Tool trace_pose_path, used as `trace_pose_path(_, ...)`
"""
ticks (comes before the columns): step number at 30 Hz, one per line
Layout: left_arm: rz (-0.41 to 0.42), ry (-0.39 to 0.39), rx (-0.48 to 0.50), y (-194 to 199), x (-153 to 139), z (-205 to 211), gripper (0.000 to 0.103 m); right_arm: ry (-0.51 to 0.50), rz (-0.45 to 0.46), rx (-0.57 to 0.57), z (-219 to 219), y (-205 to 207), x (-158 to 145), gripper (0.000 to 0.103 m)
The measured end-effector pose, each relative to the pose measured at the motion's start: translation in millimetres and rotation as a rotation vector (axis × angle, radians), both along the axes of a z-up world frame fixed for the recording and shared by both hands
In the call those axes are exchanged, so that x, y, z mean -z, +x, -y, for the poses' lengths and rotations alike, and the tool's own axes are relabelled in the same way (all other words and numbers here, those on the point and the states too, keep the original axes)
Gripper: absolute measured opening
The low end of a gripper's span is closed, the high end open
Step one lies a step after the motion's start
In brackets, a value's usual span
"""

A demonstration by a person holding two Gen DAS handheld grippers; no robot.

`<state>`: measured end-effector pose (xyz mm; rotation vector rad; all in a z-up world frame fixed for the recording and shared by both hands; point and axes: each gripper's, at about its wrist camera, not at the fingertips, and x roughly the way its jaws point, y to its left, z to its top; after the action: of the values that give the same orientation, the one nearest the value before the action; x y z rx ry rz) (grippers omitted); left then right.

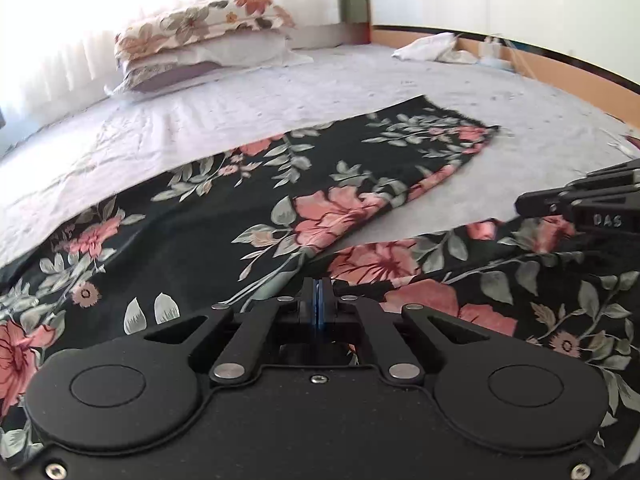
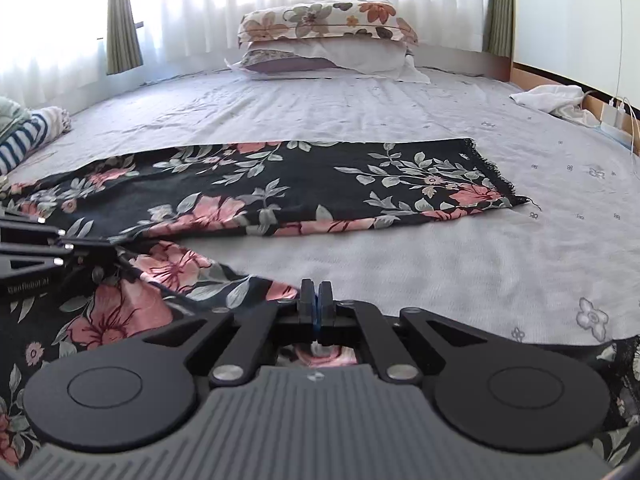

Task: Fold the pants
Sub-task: 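Grasp the lace hem of the folded pants with the right tool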

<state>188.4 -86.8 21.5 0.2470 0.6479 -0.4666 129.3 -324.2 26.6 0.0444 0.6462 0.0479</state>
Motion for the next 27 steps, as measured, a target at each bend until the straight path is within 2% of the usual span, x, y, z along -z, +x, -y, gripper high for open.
trace_pose_path(2, 0.000, -0.016, -0.032, 7.0, 1.3, -1.6, 0.001, 0.006, 0.008, 0.015, 4.1, 3.2, -1.8, 0.004)
trace_pose_path(3, -0.002, -0.036, -0.042, 8.5, -0.5, -3.5, 0.001, 0.008, 0.018, 0.032, 7.6, 1.5, -4.4, 0.010)
trace_pose_path(4, -0.001, -0.064, -0.050, 9.8, -4.0, -6.6, 0.001, 0.006, 0.029, 0.054, 12.7, -1.6, -7.2, 0.031)
trace_pose_path(5, 0.007, -0.089, -0.051, 10.1, -8.0, -9.3, 0.001, 0.004, 0.040, 0.077, 19.6, -5.6, -10.0, 0.035)
trace_pose_path(7, 0.041, -0.098, -0.037, 7.4, -16.1, -10.9, 0.001, -0.010, 0.048, 0.139, 38.9, -15.0, -15.3, 0.053)
trace_pose_path(11, 0.067, -0.091, -0.031, 8.4, -22.3, -10.3, 0.001, -0.040, 0.016, 0.327, 95.6, -40.0, -18.7, 0.055)
trace_pose_path(14, 0.057, -0.096, -0.042, 11.2, -20.6, -10.2, 0.001, -0.009, -0.024, 0.425, 138.6, -57.9, -14.6, 0.056)
trace_pose_path(17, 0.053, -0.094, -0.044, 10.5, -18.2, -9.8, 0.001, 0.054, -0.086, 0.391, 160.4, -63.9, -4.1, 0.057)
trace_pose_path(21, 0.051, -0.079, -0.045, 8.3, -14.7, -7.7, 0.001, 0.045, -0.176, 0.314, 154.1, -53.6, 14.0, 0.071)
trace_pose_path(22, 0.052, -0.075, -0.045, 8.0, -14.3, -7.2, 0.001, 0.025, -0.188, 0.311, 150.1, -50.7, 18.2, 0.069)
trace_pose_path(23, 0.052, -0.072, -0.045, 7.9, -14.2, -6.7, 0.001, 0.006, -0.187, 0.315, 146.9, -49.1, 21.2, 0.056)
trace_pose_path(24, 0.052, -0.072, -0.047, 7.5, -14.1, -6.3, 0.001, -0.010, -0.182, 0.320, 144.1, -48.4, 22.2, 0.036)
trace_pose_path(25, 0.052, -0.073, -0.045, 7.6, -14.2, -6.5, 0.001, -0.025, -0.166, 0.327, 140.8, -49.0, 19.3, 0.004)
trace_pose_path(27, 0.058, -0.077, -0.047, 7.2, -16.2, -5.6, 0.001, 0.017, -0.111, 0.349, 141.5, -53.5, 9.1, 0.005)
